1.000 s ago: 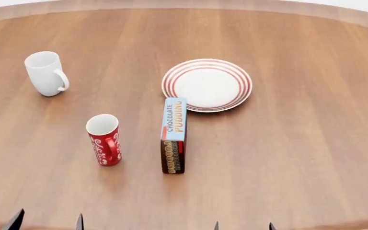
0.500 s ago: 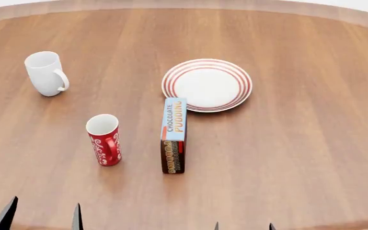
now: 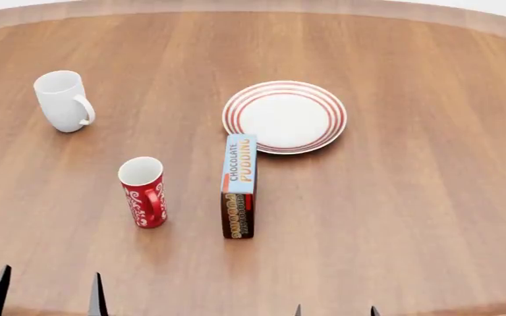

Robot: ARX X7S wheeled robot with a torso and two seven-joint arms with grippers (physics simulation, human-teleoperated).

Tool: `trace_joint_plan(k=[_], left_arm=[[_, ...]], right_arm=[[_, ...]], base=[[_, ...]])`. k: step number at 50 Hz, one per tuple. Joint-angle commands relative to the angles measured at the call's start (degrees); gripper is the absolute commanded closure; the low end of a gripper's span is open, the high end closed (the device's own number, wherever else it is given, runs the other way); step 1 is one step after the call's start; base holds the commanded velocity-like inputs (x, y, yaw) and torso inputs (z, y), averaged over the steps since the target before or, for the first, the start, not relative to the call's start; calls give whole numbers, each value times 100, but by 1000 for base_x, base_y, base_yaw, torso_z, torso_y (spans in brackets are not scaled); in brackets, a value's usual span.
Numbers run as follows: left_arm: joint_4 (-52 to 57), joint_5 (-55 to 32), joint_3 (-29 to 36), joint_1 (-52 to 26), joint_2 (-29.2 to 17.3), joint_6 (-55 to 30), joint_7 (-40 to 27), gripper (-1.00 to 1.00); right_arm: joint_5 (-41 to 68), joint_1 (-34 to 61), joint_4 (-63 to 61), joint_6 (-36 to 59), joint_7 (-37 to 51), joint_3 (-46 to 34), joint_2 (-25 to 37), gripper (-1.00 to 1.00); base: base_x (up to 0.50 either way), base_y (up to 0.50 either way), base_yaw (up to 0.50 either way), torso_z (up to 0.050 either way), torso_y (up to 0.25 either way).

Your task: Pick up the red mug and put it on the plate

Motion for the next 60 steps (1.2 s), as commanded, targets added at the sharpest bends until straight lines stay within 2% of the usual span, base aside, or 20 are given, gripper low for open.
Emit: trace_joint_plan(k=[1,34,53,60], left_arm=[[-163,47,46,-53,-27,344,-116,-100],[-89,24,186,-48,-131,190,-314,-100],[-116,11,294,-72,-205,247,-351,-100],[187,11,336,5,-263,-400,-353,-100]], right_arm=[[87,7,32,-88,45,-42,45,-100],[200,8,-3,-113,173,-203,180,-100],[277,16,11,-148,214,-272,236,-100],[307,14,21,-172,228,-295,255,-100]], base=[[0,0,0,0,0],[0,4,0,0,0],[0,130,0,0,0],[0,147,0,0,0]])
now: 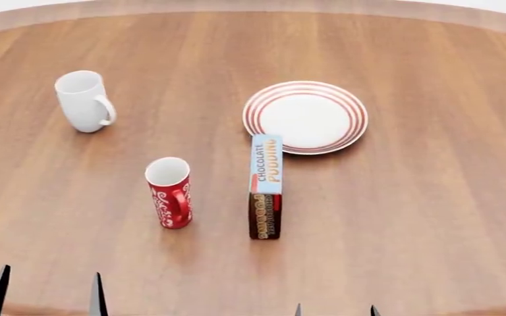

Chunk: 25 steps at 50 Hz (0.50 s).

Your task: Pick up the red mug and put it on the plate

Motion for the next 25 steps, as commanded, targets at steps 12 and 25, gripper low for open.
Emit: trace_joint_plan(k=[12,25], left_arm=[[179,-6,116,31,-102,-378,-38,-100],[34,-79,197,-21,-139,-69,-3,-100]], right_arm=[[70,14,16,-32,64,-81,64,-100],[116,16,-18,-15,105,-126,99,-100]], base=[[0,146,0,0,0],[0,147,0,0,0]])
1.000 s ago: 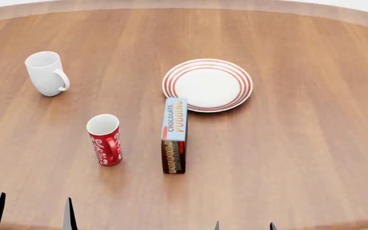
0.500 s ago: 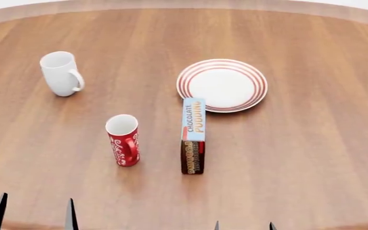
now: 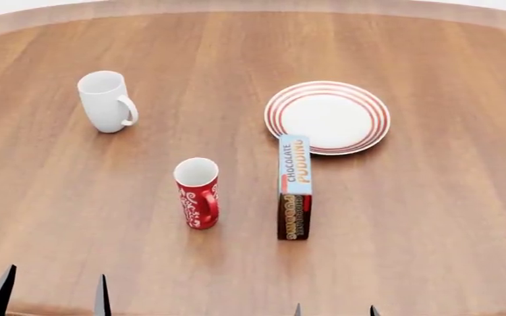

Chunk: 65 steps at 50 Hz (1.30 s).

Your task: Pick up the red mug and put it on the plate

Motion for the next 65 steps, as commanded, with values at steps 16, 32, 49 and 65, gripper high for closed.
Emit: trace_joint_plan(k=[16,32,49,65], left_arm=[[-21,-63,112,-24,-72,46,-39,-100],[1,-112,172,-27,-112,-2,-60,-100],[-2,-125,224,-38,-147,7,-105,-100],[-6,-120,271,-49,-180,14,-150,-100]], right_arm=[[73,11,-7,-11,75,-84,73,-100],[100,22,-7,-6,128,-136,110,-100],[150,21,-11,-39,170,-173,146,-100],[186,32,-1,-58,209,-215,176,-100]], base=[[0,146,0,0,0],[0,145,0,0,0],[0,147,0,0,0],[0,146,0,0,0]])
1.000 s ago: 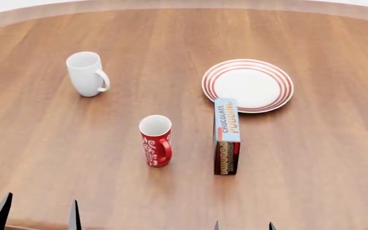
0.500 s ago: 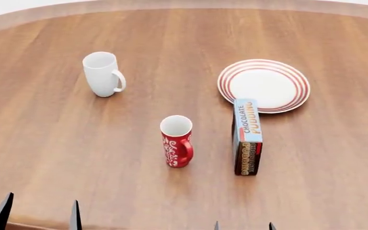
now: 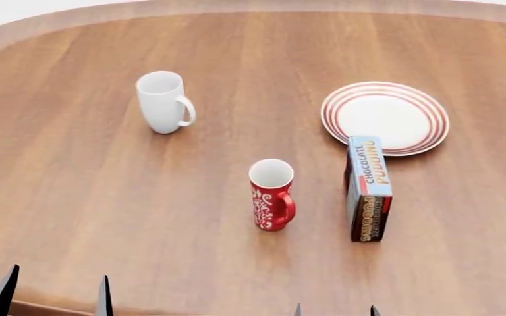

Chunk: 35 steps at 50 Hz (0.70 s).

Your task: Pick up the red mug and put it on the plate

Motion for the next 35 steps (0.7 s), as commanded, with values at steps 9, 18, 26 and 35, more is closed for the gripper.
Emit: trace_joint_plan(k=[9,18,26,35], left_arm=[[3,-10,56,-10,-38,-6,-52,-100],[2,-19,82,-16,-56,-4,-70,-100],[-5,-24,101,-21,-67,11,-94,-100],[-7,-46,125,-26,-81,15,-110,-100]], right_arm=[[45,-14,-25,-20,57,-45,41,-100],[72,-16,-36,-25,70,-72,59,-100],[75,34,64,-67,89,-79,60,-100],[90,16,13,-51,125,-104,81,-100]], base=[[0,146,0,0,0],[0,30,0,0,0],[0,0,0,0,0],[30,0,0,0,0]])
